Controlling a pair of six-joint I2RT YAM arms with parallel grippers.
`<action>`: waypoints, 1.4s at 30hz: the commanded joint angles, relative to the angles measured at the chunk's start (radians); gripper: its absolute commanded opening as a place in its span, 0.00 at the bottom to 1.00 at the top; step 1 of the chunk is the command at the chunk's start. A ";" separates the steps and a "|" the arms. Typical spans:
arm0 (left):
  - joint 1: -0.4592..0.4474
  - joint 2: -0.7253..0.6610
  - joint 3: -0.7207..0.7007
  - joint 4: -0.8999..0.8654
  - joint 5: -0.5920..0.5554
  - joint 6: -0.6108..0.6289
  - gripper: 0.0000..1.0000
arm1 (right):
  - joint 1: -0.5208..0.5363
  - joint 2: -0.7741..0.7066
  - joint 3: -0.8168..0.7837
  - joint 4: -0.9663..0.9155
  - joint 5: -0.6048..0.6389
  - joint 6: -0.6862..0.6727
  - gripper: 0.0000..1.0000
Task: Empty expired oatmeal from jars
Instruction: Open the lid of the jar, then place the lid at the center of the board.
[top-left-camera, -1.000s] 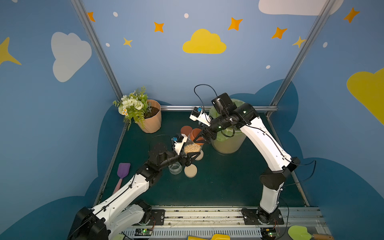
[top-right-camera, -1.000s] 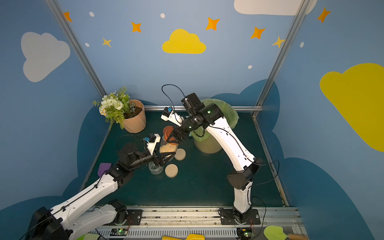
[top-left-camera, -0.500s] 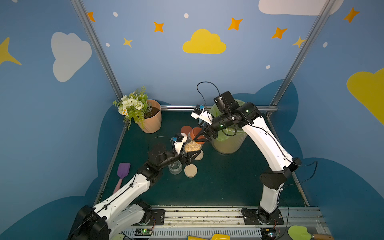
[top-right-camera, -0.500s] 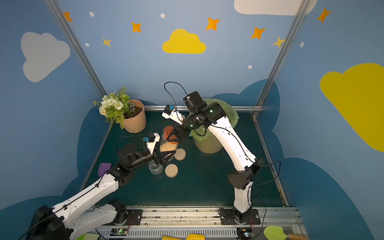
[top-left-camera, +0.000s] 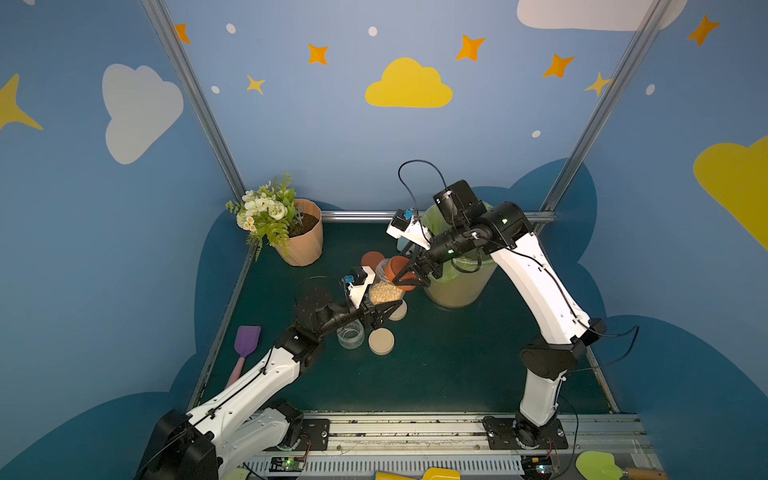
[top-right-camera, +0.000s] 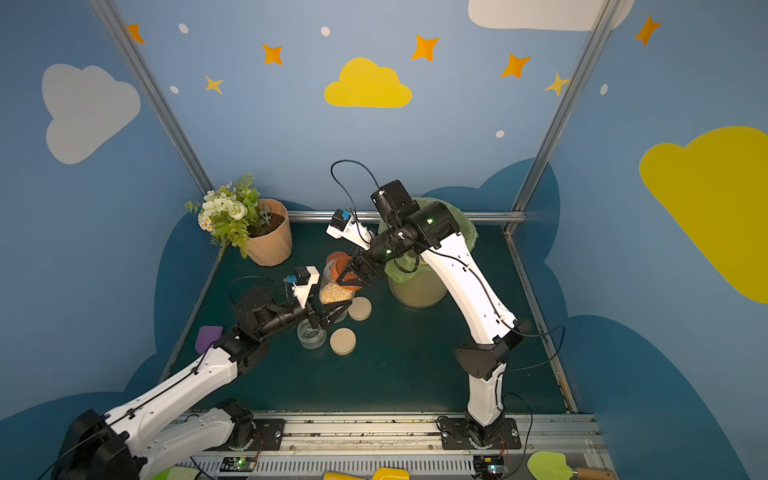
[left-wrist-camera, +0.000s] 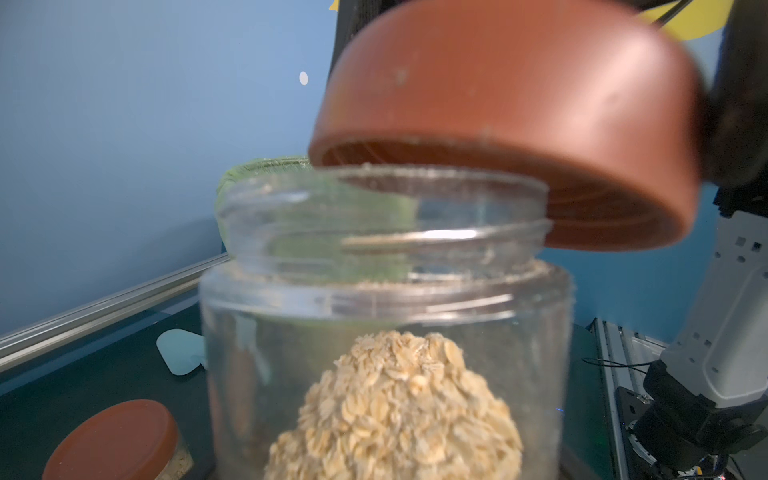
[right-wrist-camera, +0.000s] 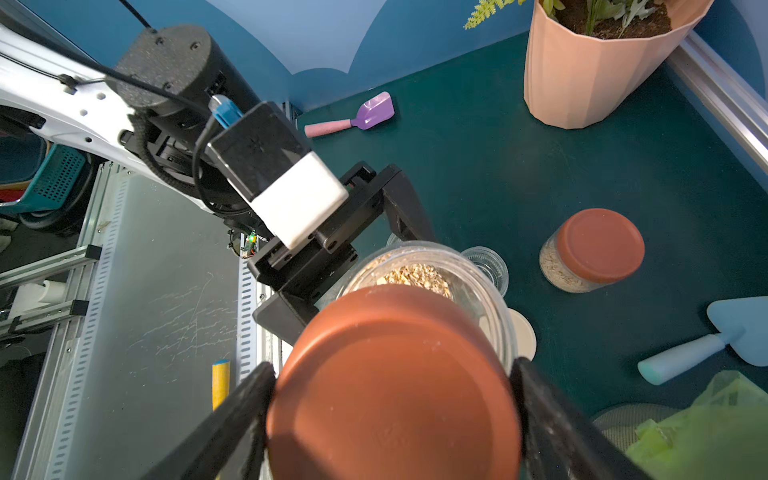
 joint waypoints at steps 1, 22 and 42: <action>0.002 -0.025 0.019 0.107 0.005 0.027 0.03 | -0.007 -0.043 0.002 -0.014 0.033 0.007 0.65; 0.003 -0.223 -0.103 -0.015 -0.142 0.015 0.03 | -0.054 -0.500 -0.993 0.564 0.158 0.302 0.68; 0.000 -0.363 -0.200 -0.111 -0.204 -0.012 0.03 | 0.060 -0.297 -1.442 0.946 0.569 0.485 0.69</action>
